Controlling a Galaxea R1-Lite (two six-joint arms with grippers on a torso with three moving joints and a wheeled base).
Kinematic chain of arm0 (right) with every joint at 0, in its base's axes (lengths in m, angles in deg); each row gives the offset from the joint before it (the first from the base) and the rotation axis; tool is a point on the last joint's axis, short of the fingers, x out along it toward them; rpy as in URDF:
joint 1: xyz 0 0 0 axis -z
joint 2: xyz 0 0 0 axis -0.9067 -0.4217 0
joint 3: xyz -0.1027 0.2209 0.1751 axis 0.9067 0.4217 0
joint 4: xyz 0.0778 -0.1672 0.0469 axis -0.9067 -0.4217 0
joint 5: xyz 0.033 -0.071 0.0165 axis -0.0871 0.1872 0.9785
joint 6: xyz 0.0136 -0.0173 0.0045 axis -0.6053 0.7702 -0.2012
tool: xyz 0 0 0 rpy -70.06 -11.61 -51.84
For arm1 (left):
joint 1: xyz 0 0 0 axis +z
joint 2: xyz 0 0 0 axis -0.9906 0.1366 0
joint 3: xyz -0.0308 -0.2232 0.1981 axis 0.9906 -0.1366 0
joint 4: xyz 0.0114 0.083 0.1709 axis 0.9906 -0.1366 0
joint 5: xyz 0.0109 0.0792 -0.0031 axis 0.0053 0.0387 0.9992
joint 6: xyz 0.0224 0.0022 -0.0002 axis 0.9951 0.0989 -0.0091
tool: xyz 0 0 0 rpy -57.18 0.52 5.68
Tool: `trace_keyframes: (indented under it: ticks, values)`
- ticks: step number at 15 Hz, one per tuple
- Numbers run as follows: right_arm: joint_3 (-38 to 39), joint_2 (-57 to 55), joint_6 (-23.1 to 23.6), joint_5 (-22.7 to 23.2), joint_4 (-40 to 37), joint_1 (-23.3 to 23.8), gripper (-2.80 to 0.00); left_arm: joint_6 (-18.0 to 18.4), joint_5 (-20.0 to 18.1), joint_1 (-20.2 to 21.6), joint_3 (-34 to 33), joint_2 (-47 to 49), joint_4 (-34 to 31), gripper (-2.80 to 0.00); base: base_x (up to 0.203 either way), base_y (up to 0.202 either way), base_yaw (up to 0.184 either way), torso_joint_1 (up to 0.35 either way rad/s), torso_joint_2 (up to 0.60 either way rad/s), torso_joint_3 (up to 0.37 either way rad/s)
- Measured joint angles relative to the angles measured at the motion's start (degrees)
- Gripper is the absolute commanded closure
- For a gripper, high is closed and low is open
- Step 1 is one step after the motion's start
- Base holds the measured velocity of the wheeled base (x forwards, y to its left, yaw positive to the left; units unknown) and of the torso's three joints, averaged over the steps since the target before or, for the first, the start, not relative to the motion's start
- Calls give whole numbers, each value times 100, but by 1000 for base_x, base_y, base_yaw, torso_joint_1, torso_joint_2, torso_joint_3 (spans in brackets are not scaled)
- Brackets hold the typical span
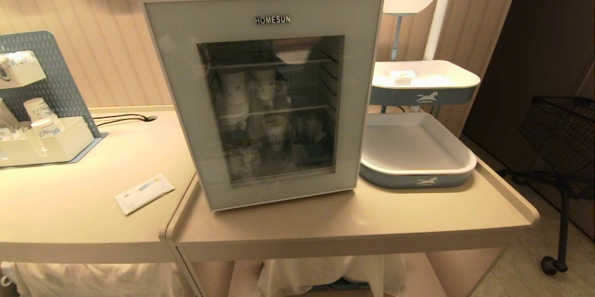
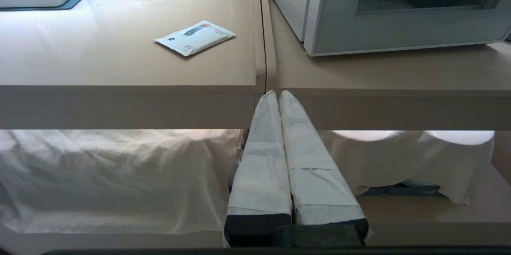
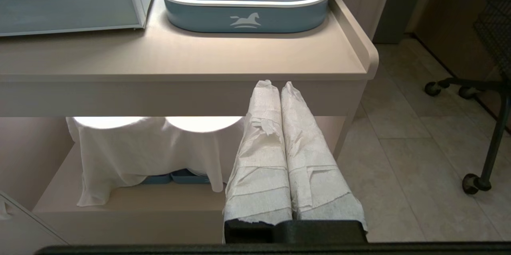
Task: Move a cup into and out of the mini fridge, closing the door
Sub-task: Open the freezer door
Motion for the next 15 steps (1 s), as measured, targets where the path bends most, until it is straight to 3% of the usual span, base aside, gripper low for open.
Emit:
trace_keyframes:
  ticks: [10,15]
  values:
    - [-2,7,-18,-3,9,2,0,-2,-1,-2,0,0,2,0,-26,0,2,1,0,1]
    - [0,10,-18,-3,23,0,0,9,-1,0,0,0,0,0,2,137,-1,3,5,3]
